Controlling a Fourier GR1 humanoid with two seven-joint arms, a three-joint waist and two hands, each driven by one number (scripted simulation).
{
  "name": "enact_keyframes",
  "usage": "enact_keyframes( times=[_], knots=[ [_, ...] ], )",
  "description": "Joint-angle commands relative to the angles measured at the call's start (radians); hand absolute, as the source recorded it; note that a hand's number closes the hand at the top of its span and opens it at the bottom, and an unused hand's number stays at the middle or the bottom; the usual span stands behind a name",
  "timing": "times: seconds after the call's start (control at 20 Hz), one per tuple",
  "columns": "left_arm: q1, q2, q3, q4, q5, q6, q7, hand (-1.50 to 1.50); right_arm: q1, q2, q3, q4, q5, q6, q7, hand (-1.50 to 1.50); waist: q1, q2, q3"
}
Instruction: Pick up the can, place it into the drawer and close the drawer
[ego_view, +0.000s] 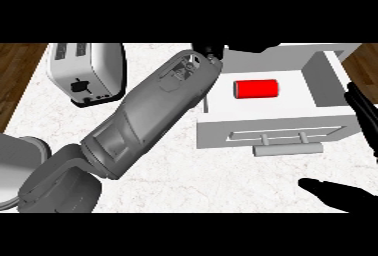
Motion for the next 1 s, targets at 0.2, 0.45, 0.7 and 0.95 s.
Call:
enact_keyframes(
  times=[0.2,0.45,0.7,0.95],
  knots=[
    [-0.005,0.006,0.023,-0.007,-0.011,-0.032,0.037,-1.5,-0.065,0.002,0.166,0.219,0.342,-0.101,-0.005,-1.5,0.053,-0.012,-0.001],
    [0.032,0.047,0.021,-0.08,-0.043,-0.016,0.078,-1.5,-0.142,0.048,0.181,0.446,0.457,-0.229,-0.027,-1.5,0.074,-0.017,0.0],
    [0.058,0.127,0.01,-0.171,-0.085,-0.024,0.168,-1.5,-0.167,0.104,0.141,0.621,0.457,-0.398,-0.104,-1.5,0.071,-0.018,0.0],
    [0.11,0.249,0.0,-0.299,-0.104,-0.064,0.232,-1.5,-0.282,0.134,0.103,0.832,0.518,-0.478,-0.079,-1.5,0.096,-0.019,0.0]
  ],
)
